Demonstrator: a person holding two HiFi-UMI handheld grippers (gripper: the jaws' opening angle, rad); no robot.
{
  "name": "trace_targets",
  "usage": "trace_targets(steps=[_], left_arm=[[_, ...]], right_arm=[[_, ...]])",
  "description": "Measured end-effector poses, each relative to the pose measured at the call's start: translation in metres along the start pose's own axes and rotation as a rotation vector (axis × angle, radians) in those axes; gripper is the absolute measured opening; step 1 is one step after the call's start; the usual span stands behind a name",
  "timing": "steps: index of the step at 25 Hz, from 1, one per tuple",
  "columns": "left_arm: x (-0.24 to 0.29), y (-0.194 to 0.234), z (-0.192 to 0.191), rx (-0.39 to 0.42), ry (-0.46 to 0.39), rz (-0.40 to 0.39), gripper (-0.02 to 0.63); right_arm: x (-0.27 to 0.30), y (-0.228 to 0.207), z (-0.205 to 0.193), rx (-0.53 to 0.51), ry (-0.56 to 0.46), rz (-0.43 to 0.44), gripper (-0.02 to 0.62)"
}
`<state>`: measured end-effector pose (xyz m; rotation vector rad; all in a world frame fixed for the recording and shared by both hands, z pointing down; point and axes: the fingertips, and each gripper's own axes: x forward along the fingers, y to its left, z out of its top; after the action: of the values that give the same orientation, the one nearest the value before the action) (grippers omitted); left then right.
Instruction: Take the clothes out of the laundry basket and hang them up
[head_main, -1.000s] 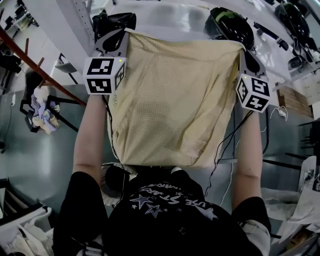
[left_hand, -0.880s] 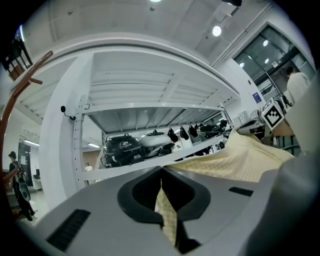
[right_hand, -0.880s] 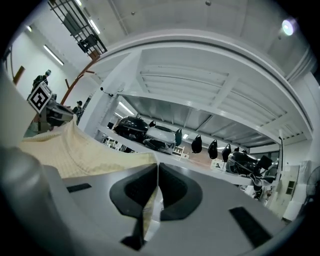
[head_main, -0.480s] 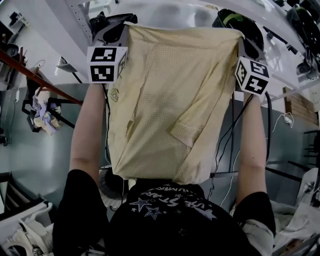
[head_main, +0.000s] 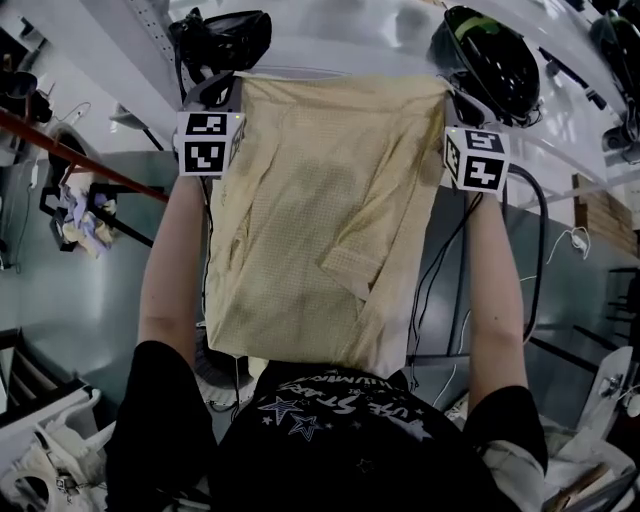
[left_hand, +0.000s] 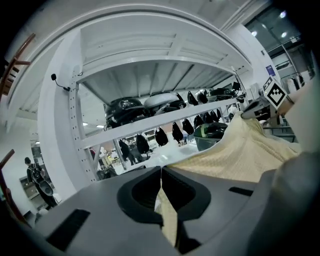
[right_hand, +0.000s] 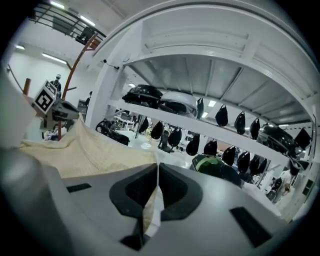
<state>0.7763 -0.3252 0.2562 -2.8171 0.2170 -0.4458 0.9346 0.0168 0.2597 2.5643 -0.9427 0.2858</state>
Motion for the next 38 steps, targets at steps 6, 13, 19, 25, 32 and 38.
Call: trace_targets(steps=[6,13,19,25,32,38], left_arm=[[0.009,-0.007,-0.03,0.035,0.101,0.025,0.025],[0.014,-0.033,-0.044,0.072,0.138,-0.041,0.061],[0.007,-0.039,-0.046,0.061,0.144,-0.055,0.172],[-0.017,-0.046,-0.031,0.055,0.086,-0.069,0.196],[-0.074,-0.044,-0.002,0.026,-0.033,-0.079,0.196],[-0.136,-0.053,0.023,-0.01,-0.133,-0.168,0.196]], right_arm=[[0.015,0.019,-0.027,-0.052,0.089,0.077,0.017],[0.022,0.038,-0.054,-0.086,0.197,0.125,0.073],[0.014,0.048,-0.063,-0.088,0.227,0.147,0.132],[-0.017,0.045,-0.054,-0.066,0.196,0.111,0.132],[-0.093,0.061,-0.017,-0.026,0.112,0.035,0.13],[-0.172,0.1,0.003,-0.008,0.033,0.01,0.124]])
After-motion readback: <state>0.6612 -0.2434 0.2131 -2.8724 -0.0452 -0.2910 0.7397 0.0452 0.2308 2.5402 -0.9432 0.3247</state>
